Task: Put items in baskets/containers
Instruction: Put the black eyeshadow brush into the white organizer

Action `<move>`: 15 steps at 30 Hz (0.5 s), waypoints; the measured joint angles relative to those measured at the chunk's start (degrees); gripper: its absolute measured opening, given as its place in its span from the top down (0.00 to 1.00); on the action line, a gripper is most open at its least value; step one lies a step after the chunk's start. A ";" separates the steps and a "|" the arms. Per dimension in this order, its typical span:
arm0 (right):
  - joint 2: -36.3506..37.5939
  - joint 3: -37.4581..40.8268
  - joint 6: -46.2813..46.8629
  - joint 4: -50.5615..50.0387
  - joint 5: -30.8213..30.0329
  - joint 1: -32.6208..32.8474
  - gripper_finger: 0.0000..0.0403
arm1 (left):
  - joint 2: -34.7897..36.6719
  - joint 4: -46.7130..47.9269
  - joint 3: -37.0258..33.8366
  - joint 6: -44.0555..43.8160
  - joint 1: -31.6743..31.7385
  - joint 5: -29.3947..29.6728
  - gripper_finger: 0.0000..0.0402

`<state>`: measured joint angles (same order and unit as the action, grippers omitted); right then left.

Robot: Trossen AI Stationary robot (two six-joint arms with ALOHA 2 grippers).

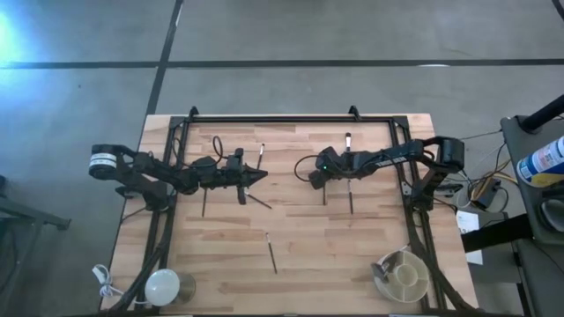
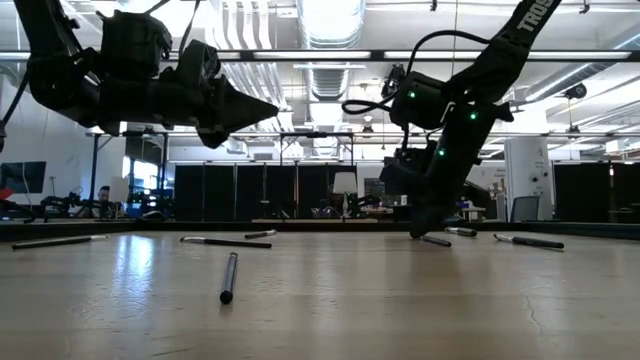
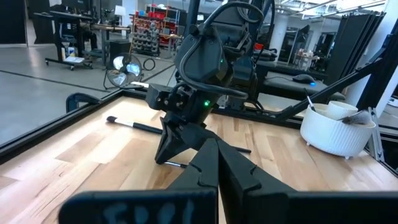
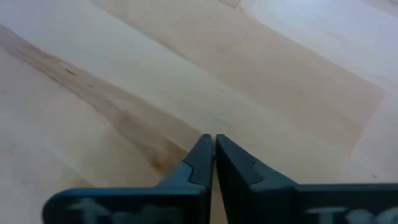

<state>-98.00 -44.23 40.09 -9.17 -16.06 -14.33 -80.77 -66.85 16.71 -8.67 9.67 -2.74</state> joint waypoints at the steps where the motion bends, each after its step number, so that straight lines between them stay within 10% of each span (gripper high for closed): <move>1: 0.00 0.00 -0.23 0.04 0.07 0.00 0.97 | 0.00 0.00 0.00 0.00 0.00 0.00 1.00; 15: 7.33 0.24 -7.88 1.54 0.50 1.04 0.98 | 0.00 0.04 0.00 -1.43 0.00 0.33 1.00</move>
<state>-90.67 -43.99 32.21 -7.63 -15.57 -13.29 -80.77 -66.81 16.71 -10.10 9.67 -2.41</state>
